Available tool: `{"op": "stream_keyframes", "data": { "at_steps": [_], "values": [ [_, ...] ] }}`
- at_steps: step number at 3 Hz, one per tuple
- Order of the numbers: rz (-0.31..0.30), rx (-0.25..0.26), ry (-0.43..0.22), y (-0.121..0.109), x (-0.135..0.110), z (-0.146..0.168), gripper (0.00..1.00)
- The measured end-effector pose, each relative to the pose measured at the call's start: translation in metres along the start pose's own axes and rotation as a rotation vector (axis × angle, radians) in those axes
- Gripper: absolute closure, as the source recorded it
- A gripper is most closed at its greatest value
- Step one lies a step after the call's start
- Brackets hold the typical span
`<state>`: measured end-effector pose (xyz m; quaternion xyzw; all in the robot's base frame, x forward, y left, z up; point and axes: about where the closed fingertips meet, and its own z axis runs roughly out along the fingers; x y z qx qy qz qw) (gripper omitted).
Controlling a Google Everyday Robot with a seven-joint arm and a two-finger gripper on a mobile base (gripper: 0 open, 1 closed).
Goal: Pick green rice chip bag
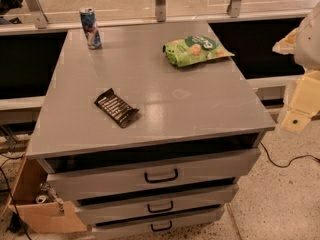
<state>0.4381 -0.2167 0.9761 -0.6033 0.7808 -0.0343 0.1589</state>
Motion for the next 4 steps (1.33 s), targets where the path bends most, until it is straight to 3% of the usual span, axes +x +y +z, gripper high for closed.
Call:
{"op": "stream_keyframes", "data": {
  "at_steps": [2,3,4],
  "values": [
    [-0.002,0.017,-0.037,-0.007,-0.001,0.008,0.0],
    [-0.008,0.081,-0.083,-0.044,-0.009,0.03,0.0],
    [-0.024,0.156,-0.164,-0.097,-0.032,0.055,0.0]
  ]
}}
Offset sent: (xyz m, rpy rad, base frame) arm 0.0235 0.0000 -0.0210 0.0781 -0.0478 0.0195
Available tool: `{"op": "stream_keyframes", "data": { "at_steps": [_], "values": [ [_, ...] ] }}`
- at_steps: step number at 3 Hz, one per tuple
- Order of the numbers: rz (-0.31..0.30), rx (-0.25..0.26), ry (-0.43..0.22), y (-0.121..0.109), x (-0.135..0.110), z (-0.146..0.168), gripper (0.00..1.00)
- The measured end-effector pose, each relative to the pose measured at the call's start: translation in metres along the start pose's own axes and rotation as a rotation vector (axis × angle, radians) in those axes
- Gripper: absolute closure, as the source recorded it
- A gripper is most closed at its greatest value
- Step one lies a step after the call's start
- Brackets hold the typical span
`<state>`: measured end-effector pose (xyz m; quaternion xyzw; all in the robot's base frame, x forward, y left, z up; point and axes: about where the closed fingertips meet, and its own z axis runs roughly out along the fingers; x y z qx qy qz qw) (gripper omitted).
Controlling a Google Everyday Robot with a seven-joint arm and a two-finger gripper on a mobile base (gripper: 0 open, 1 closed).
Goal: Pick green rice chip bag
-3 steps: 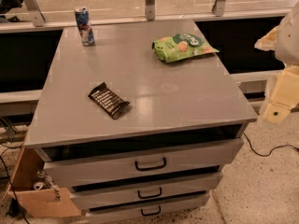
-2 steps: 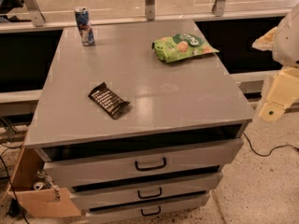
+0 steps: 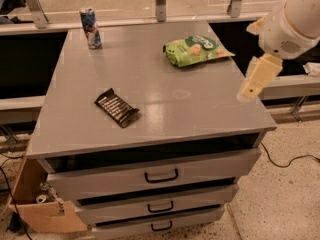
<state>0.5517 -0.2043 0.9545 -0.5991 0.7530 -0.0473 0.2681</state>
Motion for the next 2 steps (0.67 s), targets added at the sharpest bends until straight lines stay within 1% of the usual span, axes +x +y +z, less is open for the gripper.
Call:
{"op": "stream_keyframes", "data": {
  "at_steps": [1,2],
  "values": [
    [-0.009,0.046,-0.087,-0.044,-0.029,0.042,0.0],
    [0.002,0.047,-0.148,-0.076,-0.055,0.089,0.0]
  ]
}}
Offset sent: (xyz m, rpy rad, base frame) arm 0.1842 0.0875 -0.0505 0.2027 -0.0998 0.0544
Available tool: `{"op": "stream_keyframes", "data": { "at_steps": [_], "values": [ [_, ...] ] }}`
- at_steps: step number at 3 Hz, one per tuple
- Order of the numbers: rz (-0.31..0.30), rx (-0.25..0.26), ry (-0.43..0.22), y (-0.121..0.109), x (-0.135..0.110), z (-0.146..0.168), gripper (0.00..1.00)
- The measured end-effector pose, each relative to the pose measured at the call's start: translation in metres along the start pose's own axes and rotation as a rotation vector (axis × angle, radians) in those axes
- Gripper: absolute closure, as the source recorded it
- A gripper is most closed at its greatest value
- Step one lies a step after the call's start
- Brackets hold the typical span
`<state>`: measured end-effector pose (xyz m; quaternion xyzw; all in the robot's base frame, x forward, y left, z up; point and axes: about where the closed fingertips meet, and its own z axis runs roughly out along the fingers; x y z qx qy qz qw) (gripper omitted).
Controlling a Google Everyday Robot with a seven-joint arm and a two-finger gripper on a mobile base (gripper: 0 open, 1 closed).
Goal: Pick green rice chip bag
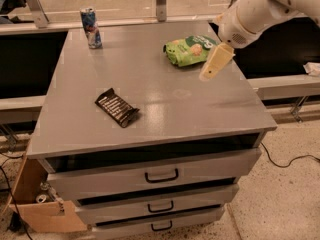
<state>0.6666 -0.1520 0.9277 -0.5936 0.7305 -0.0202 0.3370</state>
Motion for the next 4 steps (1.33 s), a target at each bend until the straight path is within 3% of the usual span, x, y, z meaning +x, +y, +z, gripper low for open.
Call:
{"op": "stream_keyframes", "data": {
  "at_steps": [1,3,4],
  "values": [
    [0.061,-0.005,-0.064,-0.024,-0.01,0.047,0.0],
    [0.213,-0.013,-0.136,-0.056,-0.007,0.106,0.0],
    [0.269,-0.038,-0.155,-0.061,-0.008,0.123,0.16]
  ]
}}
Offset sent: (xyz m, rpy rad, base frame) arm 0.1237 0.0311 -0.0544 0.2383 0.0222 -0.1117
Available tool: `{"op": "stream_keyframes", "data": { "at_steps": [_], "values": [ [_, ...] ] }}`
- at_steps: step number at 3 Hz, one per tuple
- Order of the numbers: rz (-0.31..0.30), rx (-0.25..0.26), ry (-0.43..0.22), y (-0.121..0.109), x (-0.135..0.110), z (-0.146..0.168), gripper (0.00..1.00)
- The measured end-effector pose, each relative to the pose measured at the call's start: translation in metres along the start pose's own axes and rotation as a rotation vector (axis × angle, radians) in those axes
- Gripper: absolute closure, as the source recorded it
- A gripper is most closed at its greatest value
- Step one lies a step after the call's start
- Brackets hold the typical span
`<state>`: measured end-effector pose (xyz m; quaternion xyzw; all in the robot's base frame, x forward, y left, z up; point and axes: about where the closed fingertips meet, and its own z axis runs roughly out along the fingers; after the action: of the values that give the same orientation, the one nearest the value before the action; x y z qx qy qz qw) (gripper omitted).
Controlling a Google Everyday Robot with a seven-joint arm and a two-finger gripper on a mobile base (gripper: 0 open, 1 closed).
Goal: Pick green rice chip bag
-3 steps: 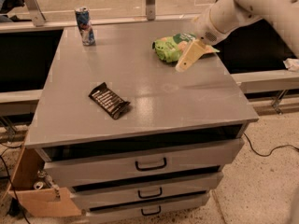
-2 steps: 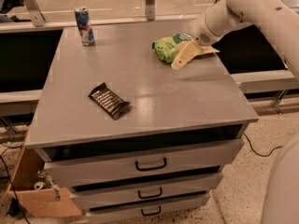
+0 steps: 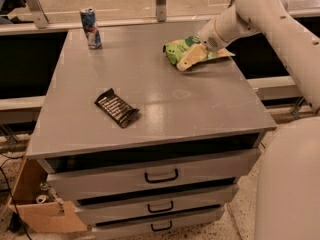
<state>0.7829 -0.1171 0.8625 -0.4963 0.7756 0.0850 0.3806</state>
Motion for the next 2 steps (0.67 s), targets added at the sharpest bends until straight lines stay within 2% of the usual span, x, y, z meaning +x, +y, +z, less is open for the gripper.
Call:
{"op": "stream_keyframes", "data": {
  "at_steps": [1,2],
  "values": [
    [0.02,-0.015,-0.007,-0.0034,-0.0018,0.006,0.4],
    [0.003,-0.021,-0.013,-0.004,-0.0085,0.0,0.62]
  ]
}}
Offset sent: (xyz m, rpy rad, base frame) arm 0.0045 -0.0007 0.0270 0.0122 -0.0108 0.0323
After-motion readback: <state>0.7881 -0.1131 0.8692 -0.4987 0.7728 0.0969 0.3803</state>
